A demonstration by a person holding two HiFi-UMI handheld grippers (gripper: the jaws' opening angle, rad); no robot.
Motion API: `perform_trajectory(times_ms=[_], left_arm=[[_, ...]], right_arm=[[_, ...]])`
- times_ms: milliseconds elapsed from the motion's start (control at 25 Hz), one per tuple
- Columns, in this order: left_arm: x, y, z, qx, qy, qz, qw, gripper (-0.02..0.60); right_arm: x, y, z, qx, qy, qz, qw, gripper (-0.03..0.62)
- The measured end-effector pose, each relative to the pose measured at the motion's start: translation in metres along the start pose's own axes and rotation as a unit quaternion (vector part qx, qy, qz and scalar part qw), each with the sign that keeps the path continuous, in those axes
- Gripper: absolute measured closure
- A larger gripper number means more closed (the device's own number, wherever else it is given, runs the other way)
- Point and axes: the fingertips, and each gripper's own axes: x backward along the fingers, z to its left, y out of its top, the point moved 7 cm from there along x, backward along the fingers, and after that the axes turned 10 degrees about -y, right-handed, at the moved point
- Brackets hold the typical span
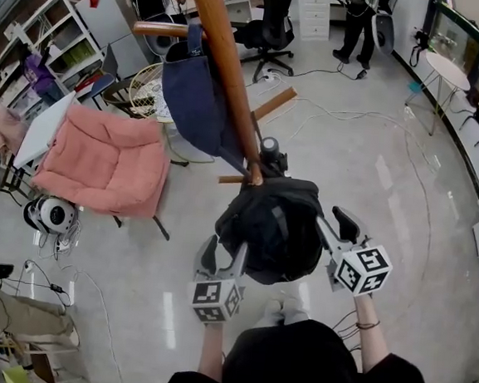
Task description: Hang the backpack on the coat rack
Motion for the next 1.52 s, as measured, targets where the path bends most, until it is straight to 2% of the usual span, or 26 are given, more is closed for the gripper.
perform_trajectory(times_ms=[160, 400, 600, 720, 1120, 1520], left_arm=[[0.011, 0.013, 0.001, -0.013, 0.012, -0.016, 0.9997, 0.286], [0.025, 0.030, 0.001, -0.034, 0.026, -0.038, 0.9983, 0.384], [0.031, 0.042, 0.003, -0.043, 0.027, -0.045, 0.9977, 0.482], [0.035, 0.052, 0.003, -0.053, 0.026, -0.052, 0.9969, 0.519], [0.049, 0.074, -0.003, -0.082, 0.005, -0.075, 0.9938, 0.560], [0.066, 0.079, -0.003, -0.092, 0.009, -0.096, 0.9911, 0.565]], right_arm=[[0.007, 0.005, 0.009, 0.006, 0.011, -0.001, 1.000, 0.417], [0.019, 0.020, 0.024, 0.011, 0.036, -0.020, 0.999, 0.504], [0.021, 0.028, 0.027, 0.015, 0.029, -0.029, 0.999, 0.554], [0.025, 0.035, 0.026, 0.020, 0.024, -0.037, 0.999, 0.565], [0.041, 0.063, 0.021, 0.036, 0.012, -0.067, 0.997, 0.579], [0.053, 0.070, 0.019, 0.039, 0.009, -0.082, 0.996, 0.582]])
